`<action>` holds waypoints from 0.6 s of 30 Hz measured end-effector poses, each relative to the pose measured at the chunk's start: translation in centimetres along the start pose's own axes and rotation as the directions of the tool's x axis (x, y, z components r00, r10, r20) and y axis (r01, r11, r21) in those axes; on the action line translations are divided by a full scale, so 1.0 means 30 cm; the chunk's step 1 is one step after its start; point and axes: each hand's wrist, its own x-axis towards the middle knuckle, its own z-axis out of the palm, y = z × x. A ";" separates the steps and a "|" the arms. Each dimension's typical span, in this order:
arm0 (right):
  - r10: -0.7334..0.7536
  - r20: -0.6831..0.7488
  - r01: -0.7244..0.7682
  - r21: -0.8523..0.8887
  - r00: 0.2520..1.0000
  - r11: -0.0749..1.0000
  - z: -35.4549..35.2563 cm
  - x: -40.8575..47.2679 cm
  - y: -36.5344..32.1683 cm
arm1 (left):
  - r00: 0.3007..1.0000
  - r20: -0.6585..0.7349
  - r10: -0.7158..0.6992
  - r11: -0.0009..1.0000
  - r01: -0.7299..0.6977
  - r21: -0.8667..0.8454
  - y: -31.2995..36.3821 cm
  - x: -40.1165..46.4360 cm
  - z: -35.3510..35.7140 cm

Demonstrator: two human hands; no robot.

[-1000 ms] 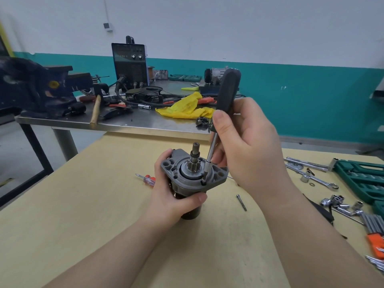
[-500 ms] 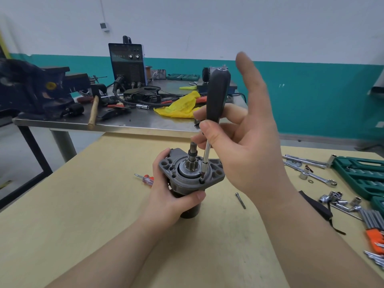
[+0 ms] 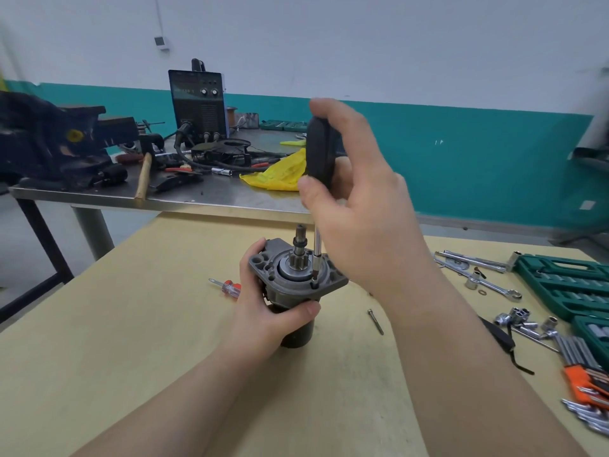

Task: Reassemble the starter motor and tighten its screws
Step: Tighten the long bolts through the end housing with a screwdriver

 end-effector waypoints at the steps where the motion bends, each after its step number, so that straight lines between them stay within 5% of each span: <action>1: 0.028 0.015 -0.029 0.061 0.999 0.998 -0.003 0.012 -0.003 | 1.000 -0.001 -0.002 1.000 0.002 0.000 0.002 -0.001 -0.002; 9: 0.032 0.077 -0.052 0.281 0.997 0.958 -0.037 -0.001 -0.007 | 0.999 -0.008 -0.039 0.999 0.039 0.037 0.005 -0.003 -0.005; 18: -0.037 -0.091 0.040 0.033 0.995 0.999 -0.004 -0.014 -0.007 | 1.000 -0.018 -0.014 0.999 0.014 0.051 0.011 -0.007 0.004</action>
